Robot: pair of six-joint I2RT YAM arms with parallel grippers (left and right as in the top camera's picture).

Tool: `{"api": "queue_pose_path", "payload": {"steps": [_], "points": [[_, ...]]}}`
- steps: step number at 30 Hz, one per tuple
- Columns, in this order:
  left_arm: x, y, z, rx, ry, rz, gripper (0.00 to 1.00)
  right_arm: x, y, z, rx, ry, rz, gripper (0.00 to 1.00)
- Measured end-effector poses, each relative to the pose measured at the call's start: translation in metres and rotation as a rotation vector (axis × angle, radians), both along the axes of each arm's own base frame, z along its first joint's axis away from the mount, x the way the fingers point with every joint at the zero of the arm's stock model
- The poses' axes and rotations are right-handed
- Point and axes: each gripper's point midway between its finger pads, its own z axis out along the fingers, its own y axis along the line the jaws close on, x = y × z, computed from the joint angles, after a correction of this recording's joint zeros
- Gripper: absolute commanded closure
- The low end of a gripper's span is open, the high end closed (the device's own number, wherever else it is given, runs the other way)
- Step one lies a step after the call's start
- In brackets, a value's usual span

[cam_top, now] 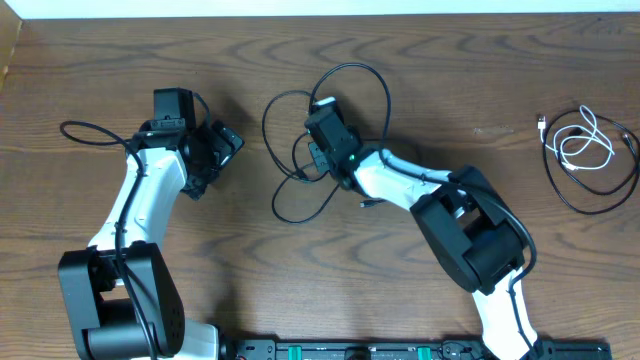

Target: Untangle cables

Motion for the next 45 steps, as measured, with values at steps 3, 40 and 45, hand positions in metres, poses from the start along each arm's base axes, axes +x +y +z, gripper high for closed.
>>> {"api": "queue_pose_path", "payload": {"steps": [3,40,45], "points": [[0.0,0.0,0.0,0.002,0.001,0.001,0.0,-0.004,-0.005,0.001,-0.034,0.112,0.051,0.99],[0.0,0.001,0.0,0.005,0.001,0.002,0.0,-0.014,-0.119,0.15,-0.179,0.511,0.126,0.86],[0.0,0.001,0.0,0.005,0.001,0.002,0.0,-0.039,-0.115,0.116,-0.222,0.624,0.178,0.61]]}}
